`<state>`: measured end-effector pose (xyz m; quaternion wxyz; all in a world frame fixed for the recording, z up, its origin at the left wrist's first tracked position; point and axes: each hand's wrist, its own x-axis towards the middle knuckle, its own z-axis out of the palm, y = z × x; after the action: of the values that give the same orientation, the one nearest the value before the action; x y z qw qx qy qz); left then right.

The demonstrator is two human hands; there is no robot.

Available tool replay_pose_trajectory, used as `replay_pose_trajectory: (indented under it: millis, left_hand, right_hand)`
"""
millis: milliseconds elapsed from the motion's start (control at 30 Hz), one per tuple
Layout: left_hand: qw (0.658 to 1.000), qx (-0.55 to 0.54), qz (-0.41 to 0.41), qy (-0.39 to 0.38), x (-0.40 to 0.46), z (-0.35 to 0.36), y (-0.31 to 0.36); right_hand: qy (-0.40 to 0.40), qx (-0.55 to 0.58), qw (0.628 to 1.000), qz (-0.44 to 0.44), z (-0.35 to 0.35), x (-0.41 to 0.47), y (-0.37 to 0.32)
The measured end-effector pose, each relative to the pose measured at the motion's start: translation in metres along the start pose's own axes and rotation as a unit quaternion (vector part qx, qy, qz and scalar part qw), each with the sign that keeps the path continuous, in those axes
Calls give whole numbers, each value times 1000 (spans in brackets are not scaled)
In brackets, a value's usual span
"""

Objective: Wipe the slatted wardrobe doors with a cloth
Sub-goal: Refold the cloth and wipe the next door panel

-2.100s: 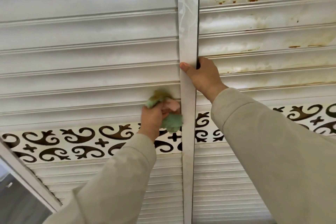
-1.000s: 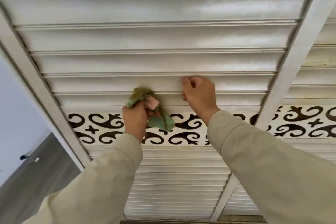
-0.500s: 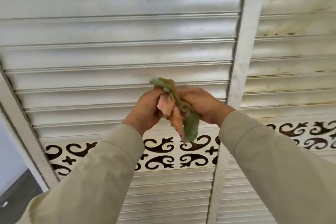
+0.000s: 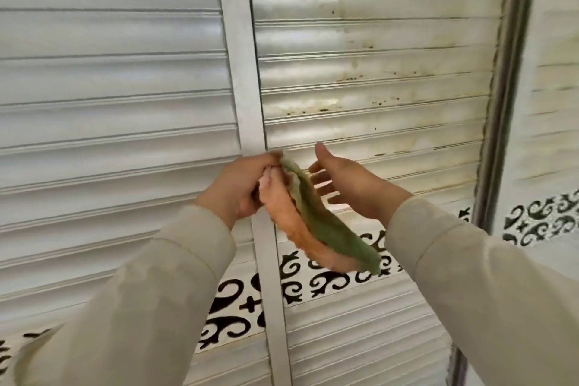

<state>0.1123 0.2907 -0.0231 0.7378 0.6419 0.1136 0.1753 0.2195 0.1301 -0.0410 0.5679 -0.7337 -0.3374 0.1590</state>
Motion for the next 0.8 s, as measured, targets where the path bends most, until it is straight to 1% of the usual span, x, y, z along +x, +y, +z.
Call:
replay_pose_trajectory:
  millis: [67,133,233,300,333,467,533,600,633,667,733,767,800]
  left_hand:
    - [996,88,-2,-19,9,20,-1]
    - [988,146,22,-37,19,34,2]
    - [974,219,58,-31,44,43,10]
    - [965,251,79,-25,66,42,17]
    - [956,278,92,-17,68,44,20]
    - [906,396,150,-8,99,50,38]
    - [882,432,191,-2,109,57,47]
    - [859,456,233,18,118,65,54]
    - [842,477,249,36,120,68,56]
    - [814,509,272,64,121,72,58]
    - [730,577,337,143,125,79,58]
    - [700,581,369,190,126,85,58]
    - [699,557,387,226,125,91,59]
  right_hand:
    - [-68,15,995,-65,-9,-1,7]
    - [-83,52,989,-109,-14,7,13]
    - [-19,96,987,-129,-26,24,14]
    - [6,108,988,-110,-37,37,13]
    - [4,111,989,-97,-42,38,12]
    - [49,83,993,-74,-65,60,-2]
    - [65,99,990,-79,-79,68,-11]
    - [67,118,989,-65,-90,74,-18]
    - [67,128,988,-55,-95,77,-20]
    - [67,137,987,-52,-98,80,-24]
    - [59,160,983,-70,-106,86,-31]
    - [49,172,980,-87,-112,92,-35]
    - [38,186,976,-103,-117,97,-40]
